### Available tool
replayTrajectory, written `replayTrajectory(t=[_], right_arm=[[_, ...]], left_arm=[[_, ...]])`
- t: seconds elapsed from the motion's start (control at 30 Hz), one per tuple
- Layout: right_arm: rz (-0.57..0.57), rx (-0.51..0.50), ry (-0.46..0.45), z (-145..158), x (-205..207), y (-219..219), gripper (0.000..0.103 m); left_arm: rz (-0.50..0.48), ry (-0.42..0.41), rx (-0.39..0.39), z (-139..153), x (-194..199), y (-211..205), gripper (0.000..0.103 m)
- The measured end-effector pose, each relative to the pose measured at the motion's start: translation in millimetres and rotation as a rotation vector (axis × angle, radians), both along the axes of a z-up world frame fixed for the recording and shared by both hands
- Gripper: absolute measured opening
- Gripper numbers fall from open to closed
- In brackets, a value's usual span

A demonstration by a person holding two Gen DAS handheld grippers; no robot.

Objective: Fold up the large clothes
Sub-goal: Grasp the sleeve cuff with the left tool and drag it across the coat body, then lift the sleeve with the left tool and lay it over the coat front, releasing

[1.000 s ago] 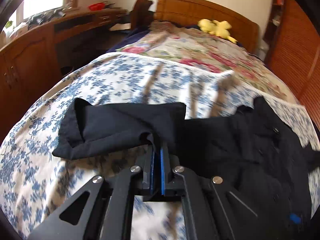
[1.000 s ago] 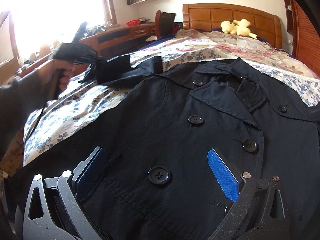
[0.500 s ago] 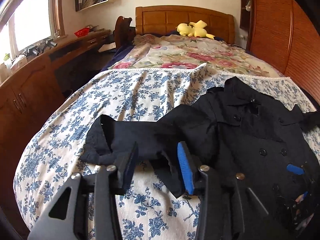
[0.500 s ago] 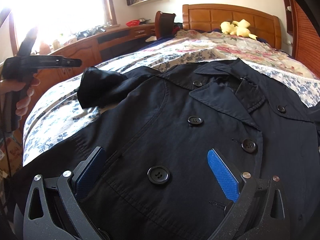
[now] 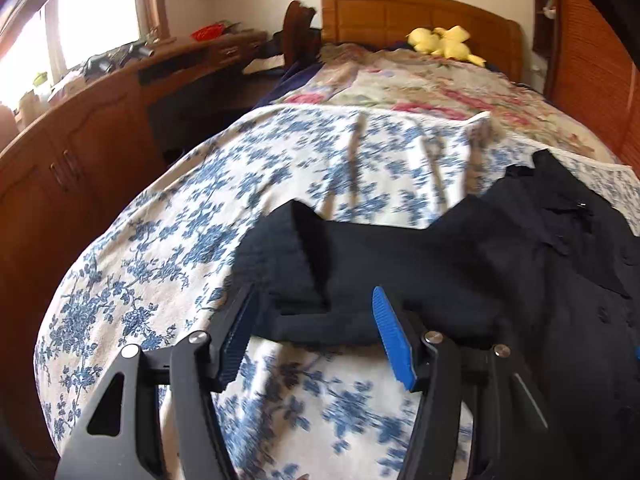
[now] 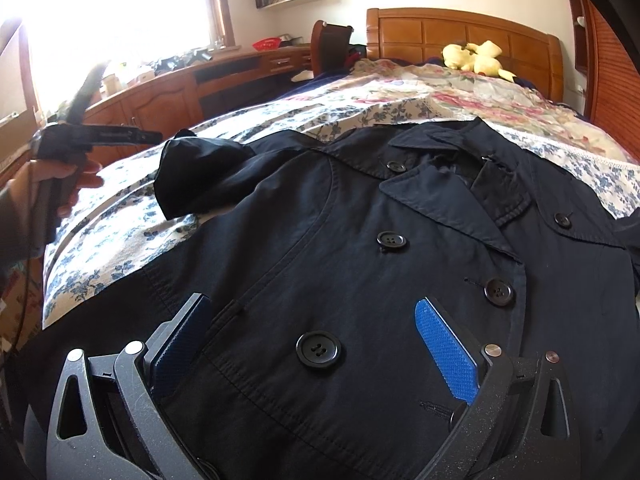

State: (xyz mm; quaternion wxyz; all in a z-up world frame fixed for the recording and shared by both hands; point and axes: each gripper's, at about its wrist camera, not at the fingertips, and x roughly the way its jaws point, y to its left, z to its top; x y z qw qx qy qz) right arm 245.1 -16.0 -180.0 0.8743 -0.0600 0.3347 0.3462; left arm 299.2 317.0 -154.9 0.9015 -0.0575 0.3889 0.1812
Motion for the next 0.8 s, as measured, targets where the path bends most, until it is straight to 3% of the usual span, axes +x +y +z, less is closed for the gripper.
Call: replayTrajectory(t=[0.1, 0.3, 0.6, 0.67, 0.7, 0.8], right_arm=[[0.002, -0.002, -0.001, -0.6, -0.1, -0.6, 0.103], [0.006, -0.009, 0.001, -0.7, 0.3, 0.5, 0.103], [0.008, -0.012, 0.001, -0.7, -0.3, 1.3, 0.103], [0.008, -0.012, 0.000, -0.7, -0.2, 1.4, 0.103], [0.008, -0.012, 0.000, -0.6, -0.2, 1.3, 0.103], [0.004, -0.004, -0.014, 1.1, -1.8, 0.5, 0.103]], left_arm=[[0.044, 0.030, 0.009, -19.4, 9.7, 20.0, 0.058], [0.096, 0.088, -0.072, -54.0, 25.2, 49.4, 0.064], [0.104, 0.129, -0.055, -64.9, 33.9, 44.3, 0.065], [0.053, 0.144, -0.039, -65.8, 38.6, 38.0, 0.046], [0.040, 0.150, -0.033, -65.3, 42.1, 35.8, 0.043], [0.043, 0.166, 0.006, -57.8, 47.4, 28.2, 0.018]])
